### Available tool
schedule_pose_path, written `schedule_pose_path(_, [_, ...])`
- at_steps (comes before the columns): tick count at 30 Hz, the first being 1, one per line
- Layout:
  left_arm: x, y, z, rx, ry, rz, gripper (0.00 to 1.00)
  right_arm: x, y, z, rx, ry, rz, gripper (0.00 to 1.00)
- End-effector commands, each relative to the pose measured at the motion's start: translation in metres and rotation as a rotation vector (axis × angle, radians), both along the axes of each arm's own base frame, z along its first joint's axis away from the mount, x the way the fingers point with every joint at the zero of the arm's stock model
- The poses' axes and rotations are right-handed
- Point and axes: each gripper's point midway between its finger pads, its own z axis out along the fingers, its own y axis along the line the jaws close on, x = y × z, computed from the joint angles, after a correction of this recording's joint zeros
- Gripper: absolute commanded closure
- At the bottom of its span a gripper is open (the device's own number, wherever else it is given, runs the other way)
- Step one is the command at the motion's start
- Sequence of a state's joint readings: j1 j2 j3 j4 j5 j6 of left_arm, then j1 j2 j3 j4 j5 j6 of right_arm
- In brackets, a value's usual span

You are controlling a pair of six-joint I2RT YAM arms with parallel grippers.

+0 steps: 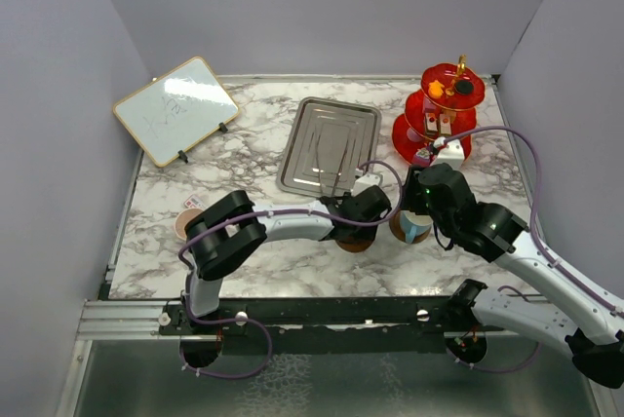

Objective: Serve the afternoon tea
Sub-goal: Move the coaster to the center of the board.

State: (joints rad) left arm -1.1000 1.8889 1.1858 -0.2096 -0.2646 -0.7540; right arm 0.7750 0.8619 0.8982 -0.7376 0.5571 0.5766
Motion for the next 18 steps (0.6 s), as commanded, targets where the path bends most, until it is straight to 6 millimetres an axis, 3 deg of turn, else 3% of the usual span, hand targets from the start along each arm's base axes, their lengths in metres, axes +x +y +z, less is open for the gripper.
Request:
schedule_pose_path(1, [0.013,0.004,-0.016,0.079,-0.038,0.026,0.49,0.000,-0.004,0.001,0.010,-0.012,-0.027,0.50])
schedule_pose_path(6, [0.019,0.007,-0.017,0.099,-0.056,0.040,0.51,0.000,-0.005,0.002,0.009,-0.012,-0.029,0.50])
schedule_pose_path(12, [0.020,0.006,-0.001,0.083,-0.077,0.019,0.51,0.000,-0.005,0.005,0.012,-0.016,-0.026,0.50])
schedule_pose_path(18, [0.011,0.000,0.036,-0.021,-0.088,-0.022,0.44,-0.001,0.000,0.010,0.030,-0.021,0.000,0.50])
